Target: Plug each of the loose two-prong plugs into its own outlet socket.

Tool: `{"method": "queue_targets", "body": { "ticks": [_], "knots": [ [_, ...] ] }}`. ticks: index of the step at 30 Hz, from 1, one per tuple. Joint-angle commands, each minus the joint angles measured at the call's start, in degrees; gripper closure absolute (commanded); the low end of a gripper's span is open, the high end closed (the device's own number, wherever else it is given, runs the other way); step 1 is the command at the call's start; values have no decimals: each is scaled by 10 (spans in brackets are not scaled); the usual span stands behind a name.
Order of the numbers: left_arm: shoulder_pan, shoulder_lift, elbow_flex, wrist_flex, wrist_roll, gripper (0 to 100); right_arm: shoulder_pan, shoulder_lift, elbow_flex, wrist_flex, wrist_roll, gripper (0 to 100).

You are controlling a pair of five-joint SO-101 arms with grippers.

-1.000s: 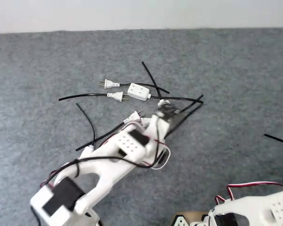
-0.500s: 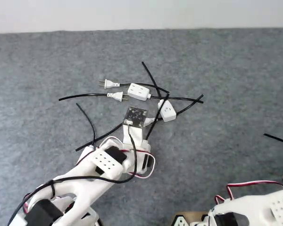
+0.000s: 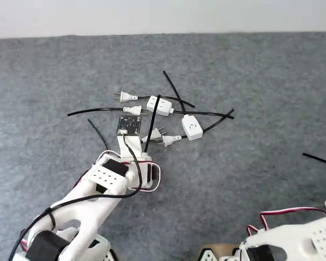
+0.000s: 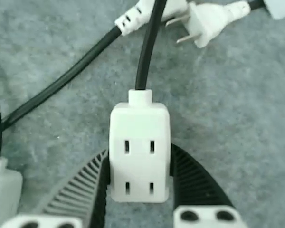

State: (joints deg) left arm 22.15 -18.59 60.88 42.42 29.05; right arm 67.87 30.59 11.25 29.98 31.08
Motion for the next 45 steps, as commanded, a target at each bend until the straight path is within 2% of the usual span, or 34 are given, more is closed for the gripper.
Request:
{"method": "queue_targets", "body": {
  "ticks": [1, 7, 13, 15, 22, 26, 29, 31, 33, 37, 41, 45],
  "knots": [
    [-1, -20, -11, 2, 2, 985, -72, 73, 23, 43, 1, 983],
    [-5, -18, -10, 4, 5, 964, -73, 68, 19, 64, 1, 983],
    [-2, -16, -9, 42, 29, 722, -79, 68, 22, 66, 1, 983],
    [-2, -20, 0, 48, 28, 676, -80, 68, 23, 71, 1, 983],
    [-6, -24, 0, 50, 30, 669, -96, 67, 19, 98, -1, 984],
    [-9, -76, 8, 59, 30, 669, -126, 37, 23, 131, -43, 984],
    [-30, -158, 18, 95, 22, 667, -162, -4, 23, 176, -64, 985],
    [-52, -222, 33, 110, -11, 667, -196, -35, 23, 208, -84, 986],
    [-72, -284, 58, 108, -34, 667, -236, -66, 23, 241, -108, 986],
    [-131, -383, 102, 110, -36, 668, -320, -131, 23, 298, -163, 987],
    [-223, -420, 121, 120, -38, 668, -397, -194, 23, 354, -194, 987],
    [-263, -420, 134, 130, -39, 668, -437, -256, 20, 400, -237, 987]
  ]
}}
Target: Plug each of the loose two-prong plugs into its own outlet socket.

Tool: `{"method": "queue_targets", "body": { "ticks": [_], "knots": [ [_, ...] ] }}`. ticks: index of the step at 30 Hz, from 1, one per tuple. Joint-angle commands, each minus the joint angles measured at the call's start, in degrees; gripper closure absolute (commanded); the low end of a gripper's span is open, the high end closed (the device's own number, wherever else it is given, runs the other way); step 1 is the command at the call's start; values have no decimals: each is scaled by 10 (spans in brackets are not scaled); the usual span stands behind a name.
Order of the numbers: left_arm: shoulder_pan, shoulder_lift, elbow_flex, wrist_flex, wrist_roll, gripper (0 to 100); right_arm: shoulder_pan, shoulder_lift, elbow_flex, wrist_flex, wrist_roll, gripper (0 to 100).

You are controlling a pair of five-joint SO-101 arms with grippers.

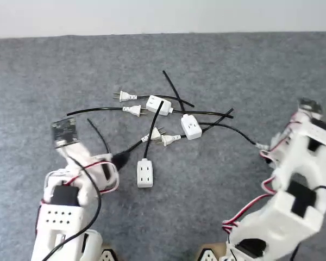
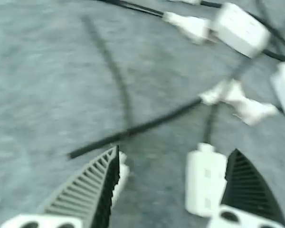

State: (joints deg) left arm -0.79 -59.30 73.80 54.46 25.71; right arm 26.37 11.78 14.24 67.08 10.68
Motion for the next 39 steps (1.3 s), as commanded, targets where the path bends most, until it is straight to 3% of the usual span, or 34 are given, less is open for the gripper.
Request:
{"method": "queue_targets", "body": {
  "ticks": [1, 5, 13, 20, 27, 34, 39],
  "knots": [
    [-33, -13, 13, 3, -5, 668, -19, -84, -10, 32, -44, 987],
    [-32, -14, 36, -35, -5, 668, 58, -118, -18, -17, -51, 986],
    [-31, -14, 48, -48, -5, 668, 252, -116, -39, -65, 37, 983],
    [-1, -14, 61, -48, -6, 667, 364, -7, -71, -143, 113, 981],
    [5, -14, 63, -48, -6, 667, 373, 109, -190, -57, 185, 798],
    [4, -17, 63, -45, -73, 667, 338, 83, -307, 91, 184, 797],
    [2, -18, 63, -48, -72, 667, 262, 23, -347, 188, 121, 801]
  ]
}}
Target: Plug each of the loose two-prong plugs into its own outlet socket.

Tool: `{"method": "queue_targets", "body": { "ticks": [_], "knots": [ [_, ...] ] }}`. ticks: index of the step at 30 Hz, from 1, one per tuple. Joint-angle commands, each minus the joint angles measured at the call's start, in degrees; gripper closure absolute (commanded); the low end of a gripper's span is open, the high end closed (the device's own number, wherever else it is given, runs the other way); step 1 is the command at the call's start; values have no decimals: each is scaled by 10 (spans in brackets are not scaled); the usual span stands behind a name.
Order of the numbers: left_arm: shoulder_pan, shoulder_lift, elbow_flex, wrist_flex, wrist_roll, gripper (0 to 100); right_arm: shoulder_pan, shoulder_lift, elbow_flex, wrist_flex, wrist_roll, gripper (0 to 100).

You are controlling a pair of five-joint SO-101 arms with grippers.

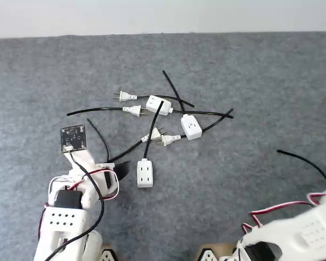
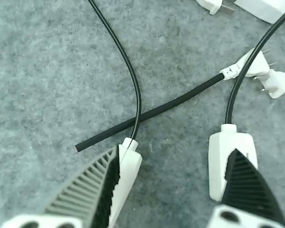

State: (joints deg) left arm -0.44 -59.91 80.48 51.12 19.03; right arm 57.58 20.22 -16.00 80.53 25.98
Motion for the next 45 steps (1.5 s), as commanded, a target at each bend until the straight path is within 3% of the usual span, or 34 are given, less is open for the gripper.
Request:
{"method": "queue_targets", "body": {
  "ticks": [1, 5, 11, 17, 22, 25, 28, 31, 37, 43, 45],
  "knots": [
    [-3, -11, -5, -15, -5, 667, -75, -75, -45, 72, -49, 801],
    [-3, -11, -5, -15, -5, 667, -203, -114, -45, 138, -128, 816],
    [-9, -11, -7, -15, -8, 667, -393, -122, -44, 149, -240, 973],
    [-78, -11, -5, -49, -8, 667, -527, -87, -38, 105, -345, 977],
    [-91, -9, -5, -56, -8, 667, -612, -33, -38, 72, -440, 977],
    [-92, -8, -5, -63, -8, 667, -676, -5, -39, 61, -438, 977],
    [-92, -8, -4, -63, -8, 667, -746, 7, -40, 48, -348, 977],
    [-92, -8, -4, -62, -8, 667, -807, 7, -40, 50, -144, 964],
    [-91, -8, 3, -63, -9, 667, -784, 21, -38, 29, 146, 961],
    [-90, -8, 5, -63, -9, 667, -771, 74, -38, 65, 327, 952],
    [-90, -8, 5, -63, -9, 667, -779, 99, -40, 70, 356, 894]
  ]
}}
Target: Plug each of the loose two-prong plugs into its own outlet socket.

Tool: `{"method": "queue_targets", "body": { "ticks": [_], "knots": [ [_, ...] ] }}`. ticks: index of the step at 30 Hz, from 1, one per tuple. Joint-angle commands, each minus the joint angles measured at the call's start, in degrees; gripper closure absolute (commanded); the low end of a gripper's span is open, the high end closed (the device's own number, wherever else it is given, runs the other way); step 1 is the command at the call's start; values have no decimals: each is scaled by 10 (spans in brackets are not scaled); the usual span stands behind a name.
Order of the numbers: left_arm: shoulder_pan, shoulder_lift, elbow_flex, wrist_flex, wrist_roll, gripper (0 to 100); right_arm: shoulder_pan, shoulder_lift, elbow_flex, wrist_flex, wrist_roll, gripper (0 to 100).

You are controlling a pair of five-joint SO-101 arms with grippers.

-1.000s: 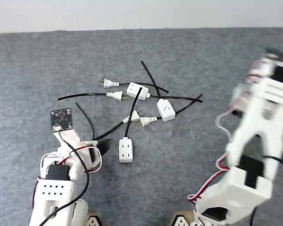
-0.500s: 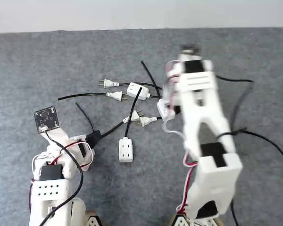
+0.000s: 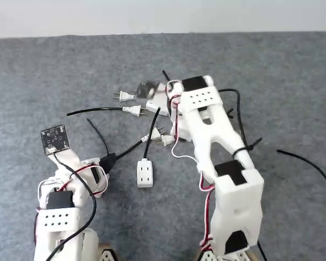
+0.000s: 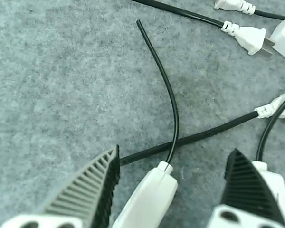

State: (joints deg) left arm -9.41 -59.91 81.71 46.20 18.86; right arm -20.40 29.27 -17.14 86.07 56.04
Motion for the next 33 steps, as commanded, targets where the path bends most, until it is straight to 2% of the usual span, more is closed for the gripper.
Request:
{"method": "queue_targets", "body": {
  "ticks": [1, 3, 7, 13, 21, 26, 33],
  "knots": [
    [0, -8, -7, -14, -7, 667, -3, 19, -29, 14, 61, 861],
    [0, -8, -7, -14, -8, 667, -7, 33, -39, 5, 61, 812],
    [0, -8, -7, -12, -37, 667, -4, 57, -94, 6, 61, 809],
    [0, -8, -7, -13, -39, 667, -17, 98, -118, 0, 61, 811],
    [-1, -8, -7, -13, -40, 667, -18, 126, -117, -19, 57, 968],
    [-2, -8, -7, -13, -40, 667, -7, 140, -126, -23, 56, 973],
    [-2, -8, -7, -16, -40, 667, 2, 116, -130, -1, 4, 988]
  ]
}}
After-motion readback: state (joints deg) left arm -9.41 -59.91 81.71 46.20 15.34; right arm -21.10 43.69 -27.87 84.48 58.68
